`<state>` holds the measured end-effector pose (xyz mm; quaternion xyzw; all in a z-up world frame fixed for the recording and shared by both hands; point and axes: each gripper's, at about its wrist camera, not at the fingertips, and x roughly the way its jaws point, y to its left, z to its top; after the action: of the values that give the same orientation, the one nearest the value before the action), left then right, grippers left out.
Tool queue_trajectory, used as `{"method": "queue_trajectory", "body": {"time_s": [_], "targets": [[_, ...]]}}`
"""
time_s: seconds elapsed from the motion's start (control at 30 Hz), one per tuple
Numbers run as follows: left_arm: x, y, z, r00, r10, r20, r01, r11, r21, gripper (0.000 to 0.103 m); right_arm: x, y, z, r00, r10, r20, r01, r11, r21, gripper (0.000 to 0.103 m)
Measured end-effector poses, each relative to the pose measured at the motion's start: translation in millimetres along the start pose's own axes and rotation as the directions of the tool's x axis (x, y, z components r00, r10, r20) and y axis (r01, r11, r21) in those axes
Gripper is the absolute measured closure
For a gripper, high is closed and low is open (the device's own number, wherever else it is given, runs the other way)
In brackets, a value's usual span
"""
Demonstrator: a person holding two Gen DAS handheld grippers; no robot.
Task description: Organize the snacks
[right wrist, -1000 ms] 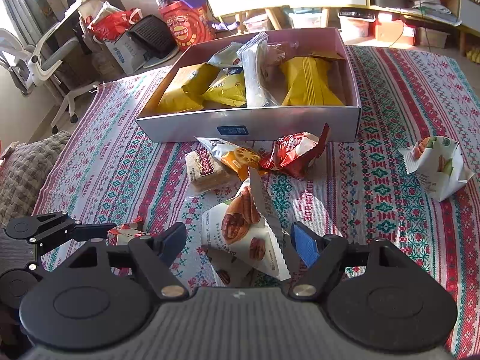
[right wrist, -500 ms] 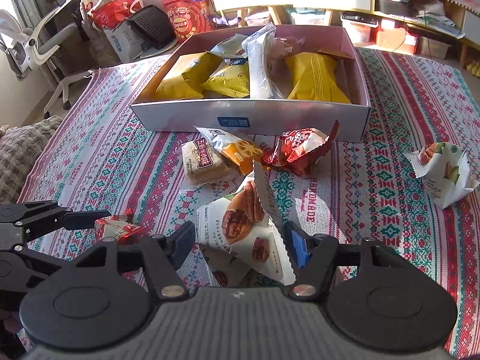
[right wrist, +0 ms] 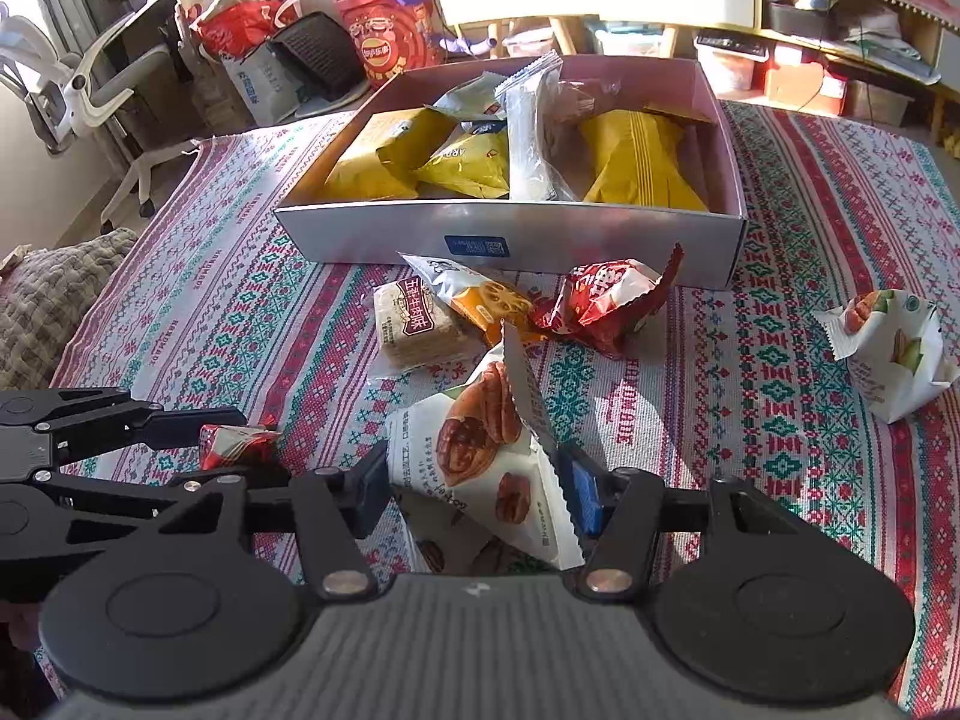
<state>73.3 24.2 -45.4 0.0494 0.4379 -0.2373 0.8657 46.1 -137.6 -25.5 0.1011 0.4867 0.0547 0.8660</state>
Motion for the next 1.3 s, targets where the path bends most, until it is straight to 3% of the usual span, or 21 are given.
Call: {"method": "queue_trajectory", "body": {"time_s": [0.7,1.3], "targets": [[-6.5,9.5,1.6,1.000,0.017,0.003,-0.017,0.999,-0.035,0.064,-13.8,-2.2,6.2,0.999,0.025,0.039,-0.026,1.000,0.016,0.051],[-24.5,17.3,29.2,0.995,0.027,0.092,-0.018,0.995,-0.099,0.065,-31.5,-17.7,25.7,0.991,0.030,0.132,-0.044,0.994,0.099,0.050]]}}
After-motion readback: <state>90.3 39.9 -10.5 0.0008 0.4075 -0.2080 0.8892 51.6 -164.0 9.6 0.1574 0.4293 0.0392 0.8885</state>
